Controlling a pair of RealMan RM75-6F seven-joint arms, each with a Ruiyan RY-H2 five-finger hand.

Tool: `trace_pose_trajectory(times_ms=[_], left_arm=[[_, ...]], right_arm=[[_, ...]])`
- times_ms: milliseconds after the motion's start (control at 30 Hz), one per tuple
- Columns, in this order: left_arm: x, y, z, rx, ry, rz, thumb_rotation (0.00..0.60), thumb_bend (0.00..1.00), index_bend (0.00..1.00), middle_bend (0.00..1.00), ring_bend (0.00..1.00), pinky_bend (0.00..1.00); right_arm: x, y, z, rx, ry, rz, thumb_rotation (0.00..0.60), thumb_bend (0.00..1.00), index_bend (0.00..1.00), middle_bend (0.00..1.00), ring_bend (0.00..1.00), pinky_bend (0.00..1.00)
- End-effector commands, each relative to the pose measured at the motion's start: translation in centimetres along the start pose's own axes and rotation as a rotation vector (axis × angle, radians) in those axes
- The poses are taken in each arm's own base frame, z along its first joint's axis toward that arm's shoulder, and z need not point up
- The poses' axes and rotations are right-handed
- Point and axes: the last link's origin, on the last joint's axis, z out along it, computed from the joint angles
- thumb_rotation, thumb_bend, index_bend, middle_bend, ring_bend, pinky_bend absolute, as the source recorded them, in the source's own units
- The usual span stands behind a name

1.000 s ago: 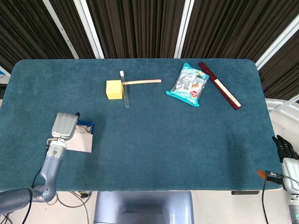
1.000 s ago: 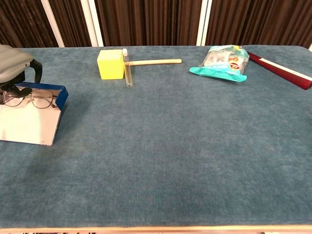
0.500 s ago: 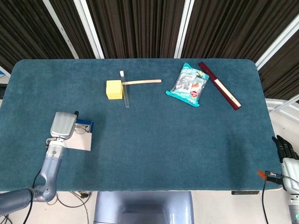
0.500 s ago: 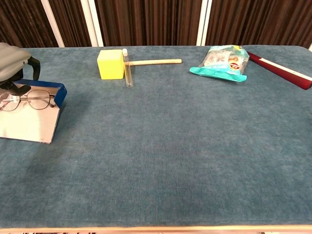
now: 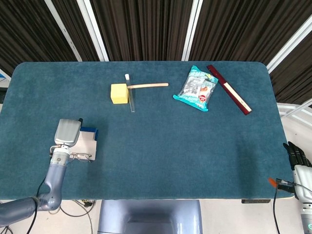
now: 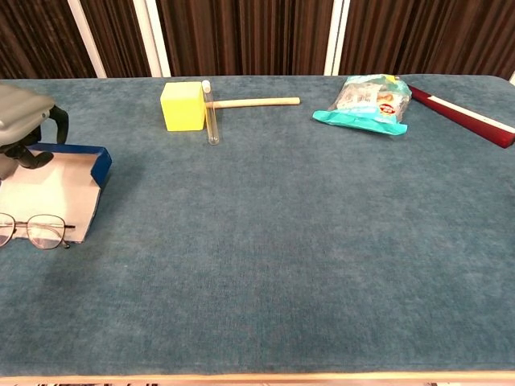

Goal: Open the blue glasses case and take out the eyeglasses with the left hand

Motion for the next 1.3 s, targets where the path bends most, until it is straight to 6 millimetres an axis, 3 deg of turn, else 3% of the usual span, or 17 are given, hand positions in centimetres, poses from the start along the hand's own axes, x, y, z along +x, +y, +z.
trace_pose_trajectory(times_ms=[33,200,333,500,733,900,1300], left_arm=[[0.0,0.5,0.4,0.016,-0.015,-0.024,0.600,0.32,0.46,1.00,0.95,1.00],[0.6,0.7,0.5,0.048,-0.025,-0.078,0.600,0.18,0.28,1.00,0.95,1.00],[0.9,0.0,0.3,0.065,-0.023,-0.090,0.600,0.17,0.26,1.00,0.95,1.00],[1.1,-0.8,-0.9,0.084,-0.049,-0.171,0.600,0.22,0.35,1.00,0.95,1.00],[1.4,-1.1,-5.7,0.014,-0.145,-0.274,0.600,0.27,0.43,1.00,0.96,1.00],[1.0,-1.3,-7.8,-0.012,-0.181,-0.265,0.600,0.31,0.47,1.00,0.98,1.00],[-0.9,-2.1,-8.4,0.009,-0.218,-0.218,0.600,0.33,0.50,1.00,0.98,1.00]], right_arm=[[0.0,0.0,0.0,-0.001,0.000,0.001,0.600,0.16,0.00,0.00,0.00,0.19],[0.1,0.0,0.0,0.000,0.001,0.002,0.600,0.16,0.00,0.00,0.00,0.19],[0.1,0.0,0.0,0.002,0.000,0.003,0.600,0.16,0.00,0.00,0.00,0.19],[0.1,0.0,0.0,0.001,0.001,0.003,0.600,0.16,0.00,0.00,0.00,0.19],[0.0,0.0,0.0,0.004,0.000,0.000,0.600,0.16,0.00,0.00,0.00,0.19],[0.0,-0.1,-0.1,0.005,0.002,-0.001,0.600,0.16,0.00,0.00,0.00,0.19],[0.1,0.0,0.0,0.004,0.001,0.000,0.600,0.16,0.00,0.00,0.00,0.19]])
